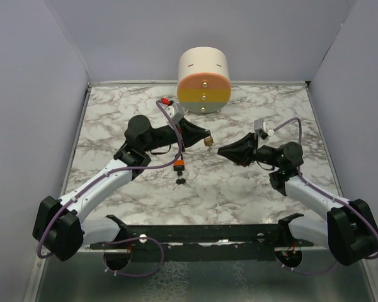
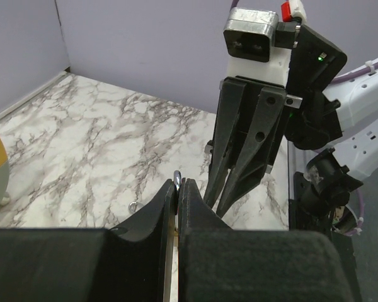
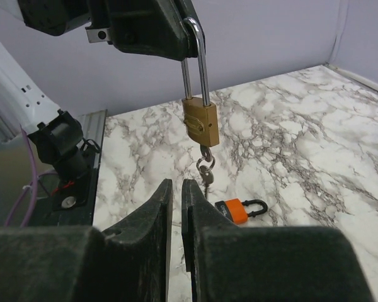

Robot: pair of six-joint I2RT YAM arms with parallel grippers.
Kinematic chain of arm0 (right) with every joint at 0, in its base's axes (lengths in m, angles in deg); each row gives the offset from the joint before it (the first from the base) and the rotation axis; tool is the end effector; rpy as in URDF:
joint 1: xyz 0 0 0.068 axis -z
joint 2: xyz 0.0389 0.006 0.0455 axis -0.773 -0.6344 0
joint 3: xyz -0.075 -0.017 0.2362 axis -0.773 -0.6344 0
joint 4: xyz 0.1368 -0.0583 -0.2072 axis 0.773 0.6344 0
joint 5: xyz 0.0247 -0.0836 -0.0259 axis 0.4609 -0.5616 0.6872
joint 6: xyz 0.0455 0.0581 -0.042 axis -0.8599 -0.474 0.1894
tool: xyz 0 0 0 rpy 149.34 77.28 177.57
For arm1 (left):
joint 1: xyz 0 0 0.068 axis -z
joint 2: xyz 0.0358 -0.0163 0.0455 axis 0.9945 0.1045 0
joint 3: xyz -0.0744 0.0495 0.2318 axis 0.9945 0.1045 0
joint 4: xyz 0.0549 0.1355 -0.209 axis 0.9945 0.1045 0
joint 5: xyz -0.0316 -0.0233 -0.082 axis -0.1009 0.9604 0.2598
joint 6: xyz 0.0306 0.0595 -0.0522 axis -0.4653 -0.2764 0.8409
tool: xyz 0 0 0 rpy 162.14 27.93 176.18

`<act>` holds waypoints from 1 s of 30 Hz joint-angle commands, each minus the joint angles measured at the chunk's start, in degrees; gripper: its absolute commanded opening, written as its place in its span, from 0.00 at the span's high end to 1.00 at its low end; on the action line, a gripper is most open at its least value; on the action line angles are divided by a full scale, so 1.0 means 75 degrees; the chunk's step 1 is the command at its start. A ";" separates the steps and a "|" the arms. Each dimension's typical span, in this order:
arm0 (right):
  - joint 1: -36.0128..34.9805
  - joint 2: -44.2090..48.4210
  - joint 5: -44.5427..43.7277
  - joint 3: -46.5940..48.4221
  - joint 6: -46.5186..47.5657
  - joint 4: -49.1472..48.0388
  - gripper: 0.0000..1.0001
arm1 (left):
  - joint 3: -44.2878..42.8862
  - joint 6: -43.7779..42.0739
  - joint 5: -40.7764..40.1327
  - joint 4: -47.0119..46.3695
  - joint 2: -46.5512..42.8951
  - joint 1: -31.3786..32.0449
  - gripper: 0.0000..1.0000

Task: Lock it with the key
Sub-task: Lock the lock.

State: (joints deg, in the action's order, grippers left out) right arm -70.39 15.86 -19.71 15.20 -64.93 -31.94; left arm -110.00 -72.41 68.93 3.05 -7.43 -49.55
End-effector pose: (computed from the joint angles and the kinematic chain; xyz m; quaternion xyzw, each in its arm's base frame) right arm 0.2184 0.1435 0.2548 -0.3418 0.5500 0.5311 0.5464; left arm 0.2273 -0.2135 0.3391 0.3507 0.5608 -0.5047 0.5548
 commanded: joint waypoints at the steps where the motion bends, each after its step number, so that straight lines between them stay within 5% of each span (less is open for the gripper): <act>1: 0.0014 0.0080 0.0341 0.0000 -0.0206 -0.0432 0.89 | -0.0267 0.0543 0.0681 -0.0858 -0.0016 -0.0041 1.00; 11: 0.0001 0.0002 0.0342 -0.0031 -0.0709 -0.1116 0.83 | -0.0244 0.1245 0.1151 -0.1404 0.0151 -0.0007 1.00; 13: 0.0008 -0.0014 0.0339 0.0006 -0.0754 -0.1117 0.77 | -0.0226 0.1253 0.1173 -0.1429 0.0178 -0.0001 1.00; 16: -0.0019 -0.0052 0.0355 0.0067 -0.0835 -0.1133 0.55 | -0.0225 0.1246 0.1160 -0.1451 0.0202 -0.0001 1.00; 21: -0.0113 -0.0125 0.0371 0.0104 -0.0823 -0.1129 0.53 | -0.0237 0.1247 0.1157 -0.1470 0.0232 -0.0001 1.00; 25: -0.0187 -0.0213 0.0260 0.0068 -0.0806 -0.1202 0.40 | -0.0272 0.1289 0.1229 -0.1531 0.0220 -0.0001 1.00; 30: -0.0340 -0.0305 0.0113 0.0140 -0.0741 -0.1237 0.43 | -0.0247 0.1405 0.1286 -0.1670 0.0229 0.0011 1.00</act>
State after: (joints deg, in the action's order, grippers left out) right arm -71.82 14.39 -18.03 15.18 -70.72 -39.02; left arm -110.00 -63.19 76.69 -5.30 -5.75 -49.52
